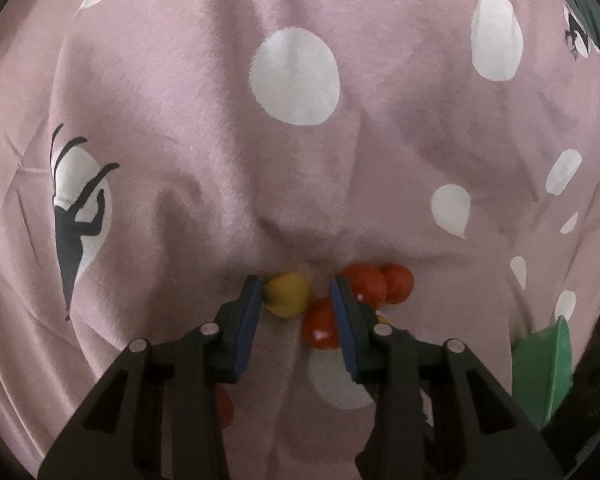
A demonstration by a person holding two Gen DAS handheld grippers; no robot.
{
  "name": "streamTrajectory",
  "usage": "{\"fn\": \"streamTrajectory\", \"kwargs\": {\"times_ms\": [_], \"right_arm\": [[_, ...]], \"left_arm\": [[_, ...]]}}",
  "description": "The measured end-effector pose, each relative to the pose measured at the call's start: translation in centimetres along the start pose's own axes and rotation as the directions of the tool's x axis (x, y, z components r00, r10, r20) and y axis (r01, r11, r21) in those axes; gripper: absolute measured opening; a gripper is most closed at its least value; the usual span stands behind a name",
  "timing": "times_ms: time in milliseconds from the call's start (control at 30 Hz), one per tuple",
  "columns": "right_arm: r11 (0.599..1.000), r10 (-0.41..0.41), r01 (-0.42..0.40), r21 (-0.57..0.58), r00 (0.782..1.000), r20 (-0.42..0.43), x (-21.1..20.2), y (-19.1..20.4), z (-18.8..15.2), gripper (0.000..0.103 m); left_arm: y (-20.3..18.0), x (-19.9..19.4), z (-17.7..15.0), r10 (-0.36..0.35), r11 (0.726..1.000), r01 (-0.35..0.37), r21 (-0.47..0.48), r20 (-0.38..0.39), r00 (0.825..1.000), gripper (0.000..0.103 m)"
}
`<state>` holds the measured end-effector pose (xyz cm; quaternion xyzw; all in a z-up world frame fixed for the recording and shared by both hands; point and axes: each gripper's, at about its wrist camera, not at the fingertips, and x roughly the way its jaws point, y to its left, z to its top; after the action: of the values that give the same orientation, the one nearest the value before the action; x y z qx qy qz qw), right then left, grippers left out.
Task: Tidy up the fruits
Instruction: 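Grasp a small yellow fruit with the left tool while the right grasps a brown one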
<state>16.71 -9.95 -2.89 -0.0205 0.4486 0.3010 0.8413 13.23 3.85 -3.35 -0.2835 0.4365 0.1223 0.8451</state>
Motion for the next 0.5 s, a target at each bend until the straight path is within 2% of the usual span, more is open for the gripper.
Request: {"fn": "streamTrajectory", "kwargs": {"times_ms": [100, 167, 400, 500], "right_arm": [[0.999, 0.028, -0.027, 0.036, 1.000, -0.009, 0.2, -0.7, 0.1, 0.031], [0.998, 0.032, -0.032, 0.044, 0.999, 0.000, 0.0, -1.0, 0.2, 0.029], [0.999, 0.006, -0.007, 0.045, 1.000, 0.028, -1.1, -1.8, 0.2, 0.029], [0.999, -0.020, 0.018, 0.049, 0.999, 0.034, -1.8, -1.9, 0.0, 0.029]], "left_arm": [[0.4, 0.1, 0.0, 0.002, 1.000, -0.002, -0.010, 0.008, 1.000, 0.035], [0.5, 0.4, -0.2, 0.029, 1.000, -0.029, -0.003, 0.004, 1.000, 0.027], [0.0, 0.6, -0.7, 0.037, 0.999, -0.037, 0.012, 0.018, 0.999, 0.027], [-0.1, -0.8, -0.8, 0.043, 0.999, -0.044, 0.025, 0.039, 0.998, 0.027]]}}
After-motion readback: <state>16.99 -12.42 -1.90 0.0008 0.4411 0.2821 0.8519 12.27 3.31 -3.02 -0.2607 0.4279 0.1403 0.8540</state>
